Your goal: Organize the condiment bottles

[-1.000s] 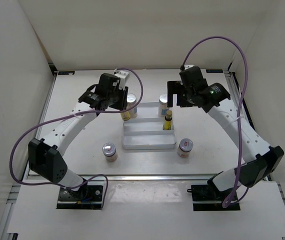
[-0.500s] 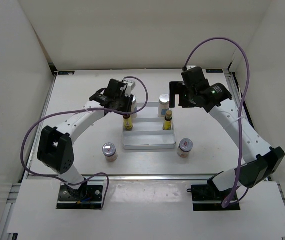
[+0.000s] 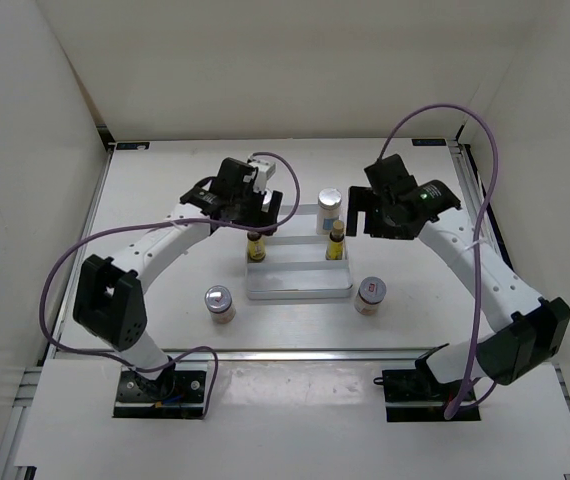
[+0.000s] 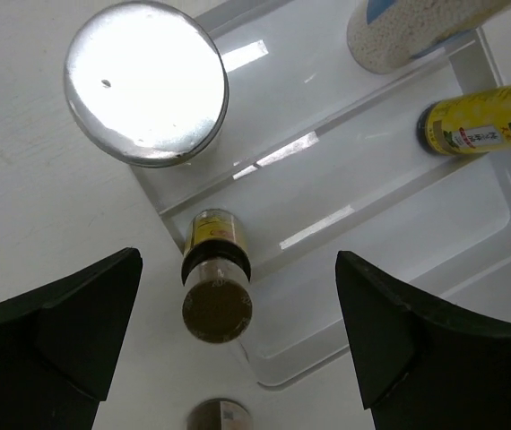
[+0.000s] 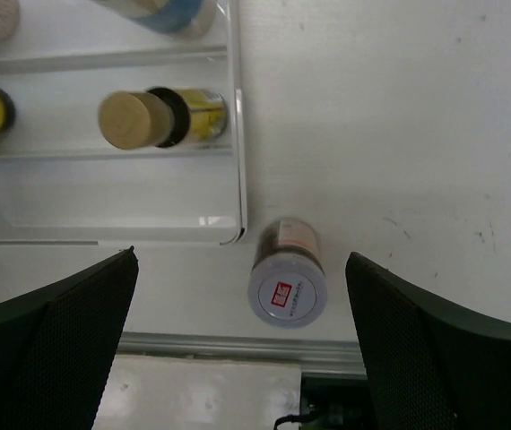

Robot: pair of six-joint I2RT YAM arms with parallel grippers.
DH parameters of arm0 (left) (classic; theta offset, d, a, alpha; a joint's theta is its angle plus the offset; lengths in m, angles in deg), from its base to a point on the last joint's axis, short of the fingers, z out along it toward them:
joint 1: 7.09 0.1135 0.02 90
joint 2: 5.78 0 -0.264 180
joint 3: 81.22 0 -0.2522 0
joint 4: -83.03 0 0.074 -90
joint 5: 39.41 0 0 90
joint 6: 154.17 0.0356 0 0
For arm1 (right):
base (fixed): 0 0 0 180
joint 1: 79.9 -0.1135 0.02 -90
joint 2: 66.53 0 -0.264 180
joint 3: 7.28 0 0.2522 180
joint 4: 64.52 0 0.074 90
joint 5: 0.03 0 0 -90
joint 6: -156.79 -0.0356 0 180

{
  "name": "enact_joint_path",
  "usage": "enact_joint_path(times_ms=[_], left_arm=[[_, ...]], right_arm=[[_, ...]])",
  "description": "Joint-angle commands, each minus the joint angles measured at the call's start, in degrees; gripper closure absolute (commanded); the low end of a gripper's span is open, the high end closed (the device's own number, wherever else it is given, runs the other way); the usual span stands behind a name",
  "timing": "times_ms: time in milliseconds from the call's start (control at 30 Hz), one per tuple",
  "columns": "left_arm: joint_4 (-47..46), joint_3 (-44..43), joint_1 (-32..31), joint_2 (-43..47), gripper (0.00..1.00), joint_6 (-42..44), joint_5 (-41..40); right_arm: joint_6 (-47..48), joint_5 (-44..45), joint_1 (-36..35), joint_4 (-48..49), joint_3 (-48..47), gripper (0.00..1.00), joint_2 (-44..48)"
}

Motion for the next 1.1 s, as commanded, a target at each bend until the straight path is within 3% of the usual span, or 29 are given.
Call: enact_joint_path(times_ms=[0,233,400,833,1067], left_arm=[[0.0,-3.9,-0.6,8.5,0.0,-0.2,-2.4],[2.2,-5.3,-0.6,20.2,0.0,0.4,-12.7],[2.2,0.5,-0.1,27.3,0.0,0.4,-21.5],[2.8,17.4,4.8,40.4,0.0,-2.9,-23.3],[3.3,21.4,7.7,43.0,0.0,-4.6,-22.2]], right_arm=[[-4.6,-2.1,1.9,-2.6,3.1,0.0,3.1],[-9.9,-8.2,3.2,-4.3,11.5,0.0,3.7],[-13.2,-10.3,3.2,-2.7,17.2,0.0,2.5],[-18.7,-12.1,3.7,1.6,23.4,0.0,-5.6],[-19.8,-10.1,3.7,1.1,23.9,0.31,-5.6]])
